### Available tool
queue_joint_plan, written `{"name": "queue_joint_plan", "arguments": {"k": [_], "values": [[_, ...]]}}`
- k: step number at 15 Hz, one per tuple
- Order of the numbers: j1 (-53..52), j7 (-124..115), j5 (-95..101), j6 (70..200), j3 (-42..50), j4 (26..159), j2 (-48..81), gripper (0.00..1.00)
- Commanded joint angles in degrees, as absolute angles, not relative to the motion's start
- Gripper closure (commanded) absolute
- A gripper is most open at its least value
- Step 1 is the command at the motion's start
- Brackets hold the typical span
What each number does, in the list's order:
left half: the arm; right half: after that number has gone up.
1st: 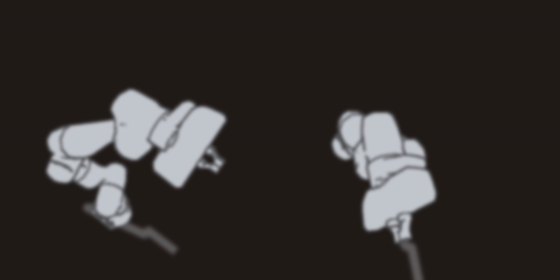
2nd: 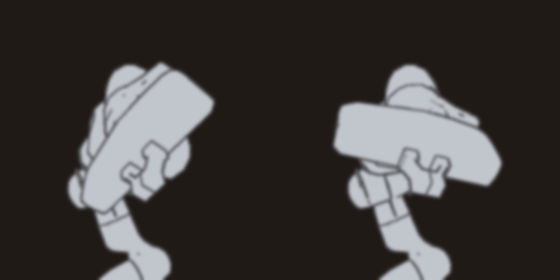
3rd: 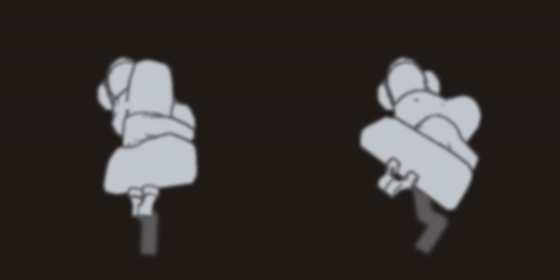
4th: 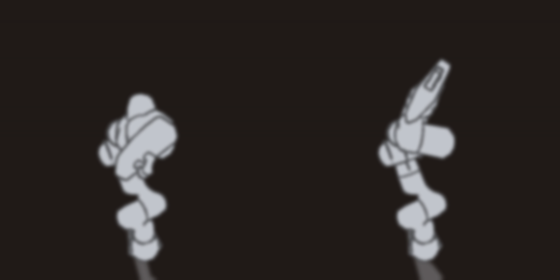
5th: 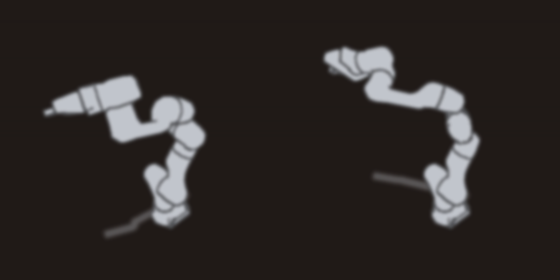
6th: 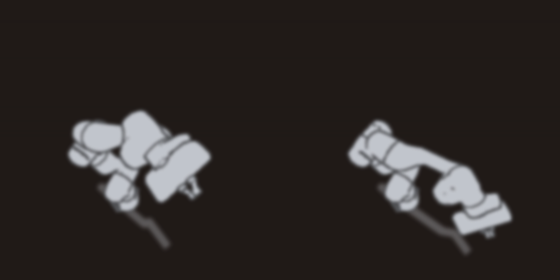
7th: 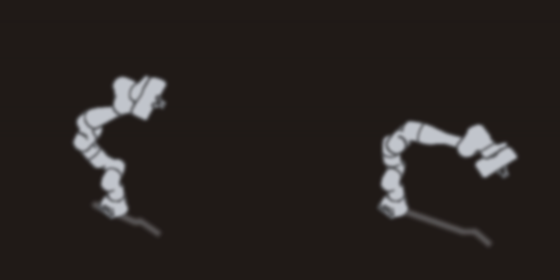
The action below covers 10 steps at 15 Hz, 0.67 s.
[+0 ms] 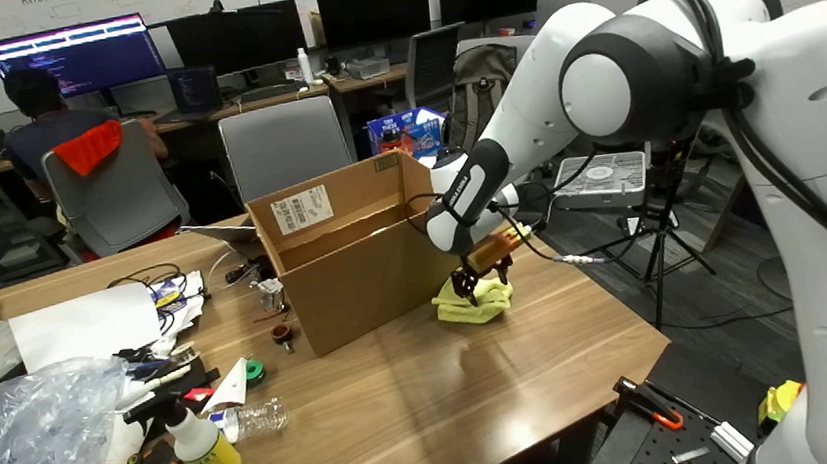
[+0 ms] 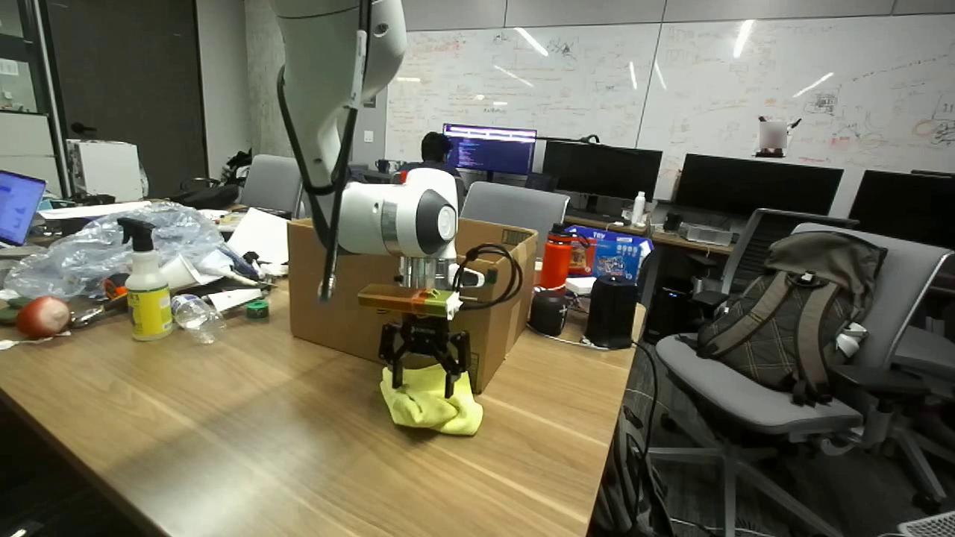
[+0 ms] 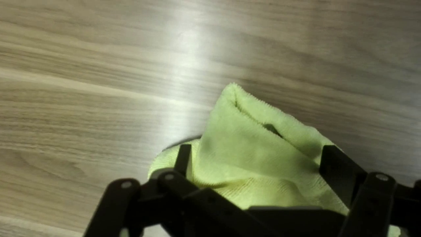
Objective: Put all the towels into the box.
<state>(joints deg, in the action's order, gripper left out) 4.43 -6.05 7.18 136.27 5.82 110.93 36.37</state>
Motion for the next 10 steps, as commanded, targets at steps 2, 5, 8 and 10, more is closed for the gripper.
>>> {"name": "queue_joint_plan", "arguments": {"k": [2, 5, 8, 10], "values": [[5.6, -1.9, 4.7, 132.7, 4.5, 109.6, 37.3, 0.0], [5.9, -0.3, 3.8, 131.4, 4.3, 109.3, 38.1, 0.0], [6.3, 1.0, 3.1, 130.4, 4.0, 108.9, 39.1, 0.0], [6.6, 1.6, 2.8, 129.7, 3.8, 108.7, 39.5, 0.0]]}}
